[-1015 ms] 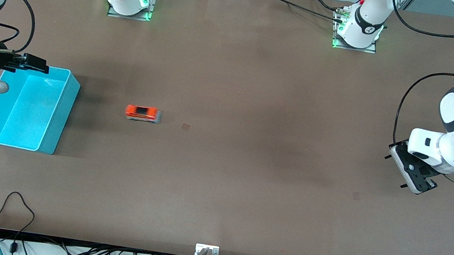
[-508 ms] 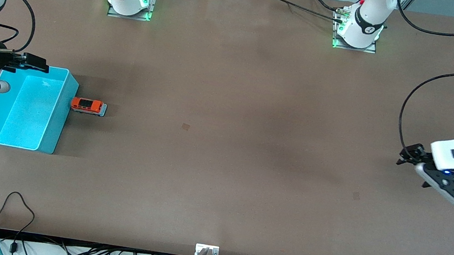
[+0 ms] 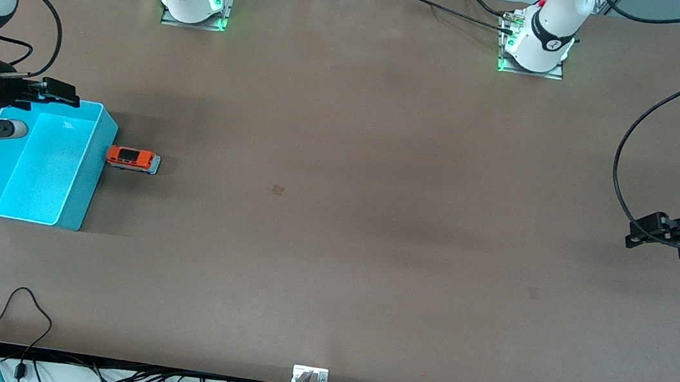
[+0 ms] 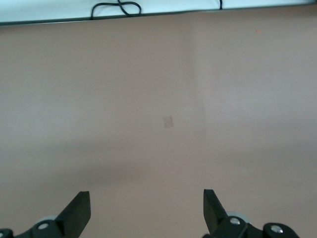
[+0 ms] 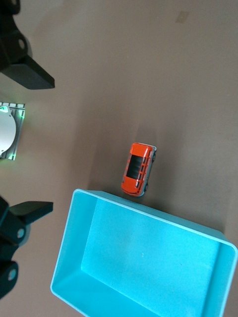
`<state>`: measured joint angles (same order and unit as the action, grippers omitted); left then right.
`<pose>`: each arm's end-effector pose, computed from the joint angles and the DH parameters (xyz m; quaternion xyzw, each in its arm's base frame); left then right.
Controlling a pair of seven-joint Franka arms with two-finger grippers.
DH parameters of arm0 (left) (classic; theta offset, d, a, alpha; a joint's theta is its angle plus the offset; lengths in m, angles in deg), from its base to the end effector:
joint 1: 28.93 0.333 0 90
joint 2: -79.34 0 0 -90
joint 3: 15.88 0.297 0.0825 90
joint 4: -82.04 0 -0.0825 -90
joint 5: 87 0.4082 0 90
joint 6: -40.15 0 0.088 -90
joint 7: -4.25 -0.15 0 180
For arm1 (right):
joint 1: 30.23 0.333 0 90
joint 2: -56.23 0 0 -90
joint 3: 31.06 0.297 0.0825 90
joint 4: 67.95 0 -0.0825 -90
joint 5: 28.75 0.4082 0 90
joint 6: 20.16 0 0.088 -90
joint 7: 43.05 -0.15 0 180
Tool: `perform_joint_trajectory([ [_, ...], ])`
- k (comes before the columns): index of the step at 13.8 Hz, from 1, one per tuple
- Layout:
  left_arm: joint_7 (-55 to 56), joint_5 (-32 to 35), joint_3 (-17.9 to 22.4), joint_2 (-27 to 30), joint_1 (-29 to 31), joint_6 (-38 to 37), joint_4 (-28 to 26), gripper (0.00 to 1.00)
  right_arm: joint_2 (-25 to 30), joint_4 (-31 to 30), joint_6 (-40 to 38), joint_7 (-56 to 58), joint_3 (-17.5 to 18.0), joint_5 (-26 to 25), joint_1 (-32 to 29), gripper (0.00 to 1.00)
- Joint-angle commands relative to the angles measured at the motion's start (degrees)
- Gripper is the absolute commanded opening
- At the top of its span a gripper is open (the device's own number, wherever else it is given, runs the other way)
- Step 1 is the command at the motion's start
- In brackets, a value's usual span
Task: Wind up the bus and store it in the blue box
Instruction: 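Reach the right gripper to the bus and grasp it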
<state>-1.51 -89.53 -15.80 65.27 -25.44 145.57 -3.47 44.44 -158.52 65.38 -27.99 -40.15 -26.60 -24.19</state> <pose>0.6703 0.0364 0.4743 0.9984 -0.0143 0.0525 0.0172 0.5982 -0.0208 0.4324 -0.9842 -0.1015 0.1428 0.0253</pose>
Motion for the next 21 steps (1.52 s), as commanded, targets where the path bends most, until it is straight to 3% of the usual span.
perform_joint_trajectory([
  [1,6.3,-2.7,2.5,3.9,-2.0,-5.6,-0.7,1.0,6.9,-12.0,5.5,6.8,0.4,0.8,-2.1,1.0],
  [5,9.9,-1.8,2.9,5.8,-4.0,-7.3,-1.0,1.0,9.0,-22.1,14.9,22.7,7.9,0.4,-11.1,1.0],
  [8,9.7,-1.8,3.0,9.2,-3.8,-6.6,-4.7,1.0,9.0,-30.2,27.1,31.8,9.3,-1.1,-13.0,1.0],
  [10,8.8,-1.8,2.9,10.6,-3.4,-6.9,-6.8,1.0,8.4,-34.0,35.6,38.6,10.7,-5.6,-13.2,1.0],
  [12,5.7,-1.8,3.0,11.2,-2.7,-7.2,-8.3,1.0,6.6,-35.2,41.9,45.7,11.5,-10.3,-13.2,1.0],
  [15,8.8,-1.8,2.2,12.0,-2.7,-7.3,-8.8,1.0,3.4,-35.2,46.8,59.4,13.4,-10.4,-13.5,1.0],
  [21,6.0,1.0,1.4,12.3,-2.7,-11.8,-6.9,1.0,-2.9,-35.3,51.0,67.1,14.6,-9.8,-14.3,1.0],
])
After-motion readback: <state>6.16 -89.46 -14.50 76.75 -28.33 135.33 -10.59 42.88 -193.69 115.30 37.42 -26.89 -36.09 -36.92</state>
